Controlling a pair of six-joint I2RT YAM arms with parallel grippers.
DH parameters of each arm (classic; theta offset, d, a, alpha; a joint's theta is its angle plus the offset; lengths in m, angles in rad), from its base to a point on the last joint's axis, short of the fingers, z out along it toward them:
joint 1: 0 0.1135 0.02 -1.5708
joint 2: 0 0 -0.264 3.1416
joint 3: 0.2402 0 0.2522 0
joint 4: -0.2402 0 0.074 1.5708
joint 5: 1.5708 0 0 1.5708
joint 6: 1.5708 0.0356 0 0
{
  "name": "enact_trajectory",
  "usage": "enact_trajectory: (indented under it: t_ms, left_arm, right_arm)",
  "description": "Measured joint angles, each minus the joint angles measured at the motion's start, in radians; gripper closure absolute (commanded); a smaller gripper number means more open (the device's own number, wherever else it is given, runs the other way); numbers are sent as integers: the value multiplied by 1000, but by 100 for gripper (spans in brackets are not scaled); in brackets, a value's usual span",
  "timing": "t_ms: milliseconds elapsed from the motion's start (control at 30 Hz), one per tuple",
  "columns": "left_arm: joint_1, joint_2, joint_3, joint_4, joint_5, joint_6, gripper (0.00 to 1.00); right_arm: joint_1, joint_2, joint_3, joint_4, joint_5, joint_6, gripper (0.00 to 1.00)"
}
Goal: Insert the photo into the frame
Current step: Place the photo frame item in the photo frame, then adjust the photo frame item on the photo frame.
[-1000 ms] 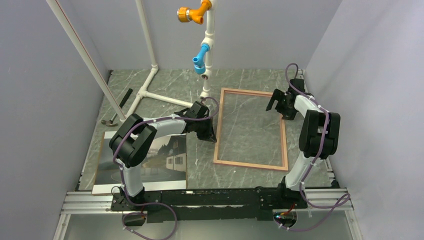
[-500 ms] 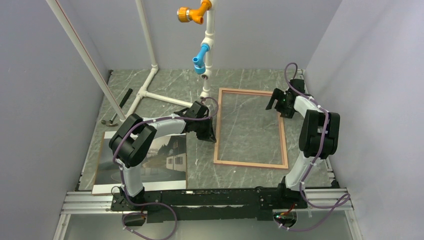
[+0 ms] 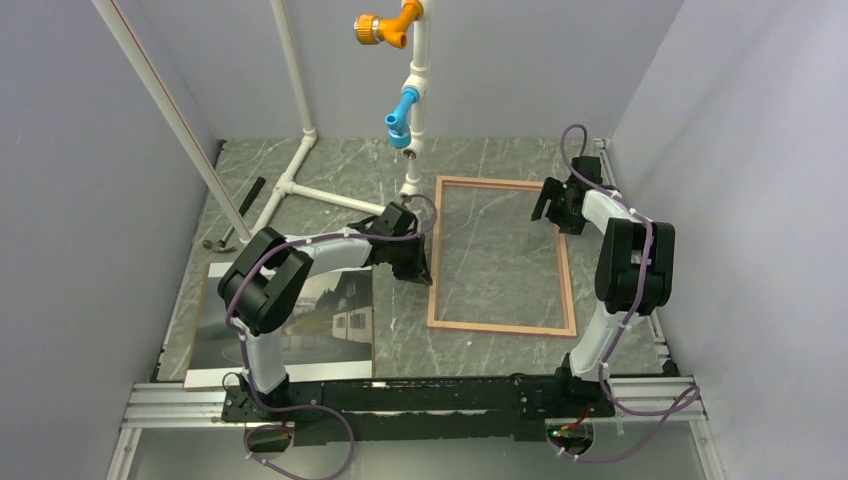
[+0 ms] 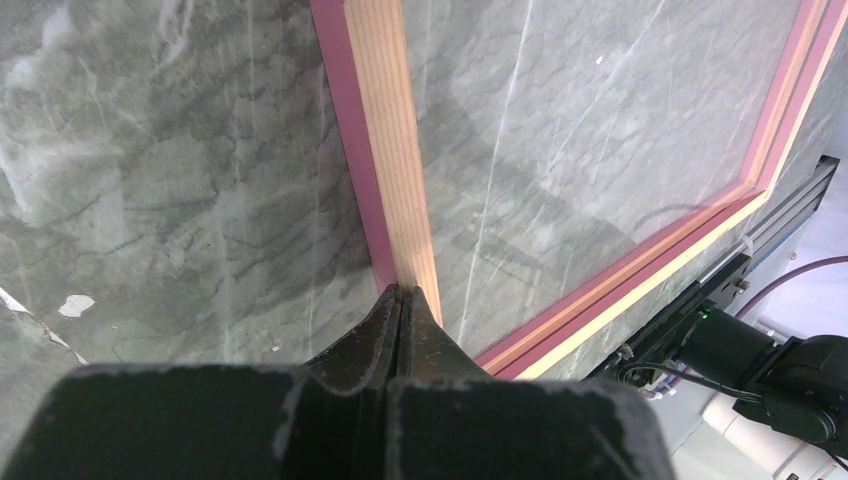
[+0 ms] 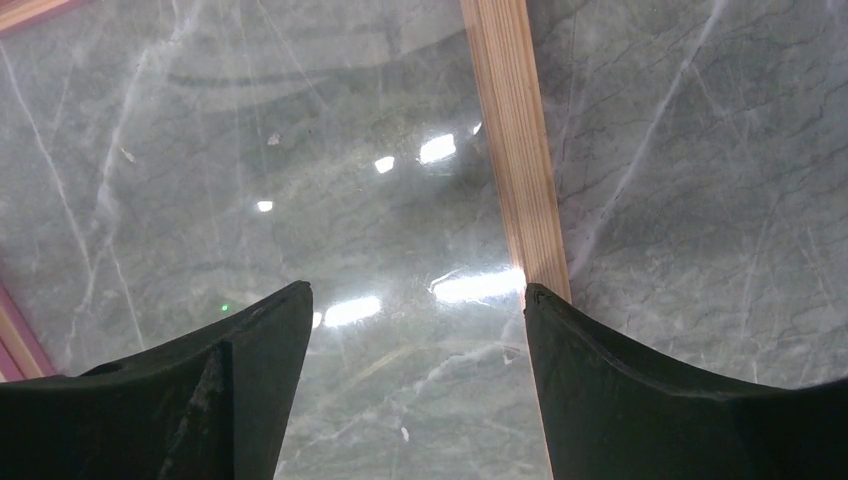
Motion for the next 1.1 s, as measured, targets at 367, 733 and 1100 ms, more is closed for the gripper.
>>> enact_trajectory:
  t_ms: [367,733,1100]
  left_arm:
    - [0,-35,-40,-2,0,4,93]
    - [-6,-56,-95,36,0,1,44]
    - [-6,-134,-129,7,-84,-4,30]
  right_arm:
    - [0,45,27,12,-100,30,47]
    - [0,17,-31,118,-177,47,55]
    - [13,-69,-158,189,-167,56,60]
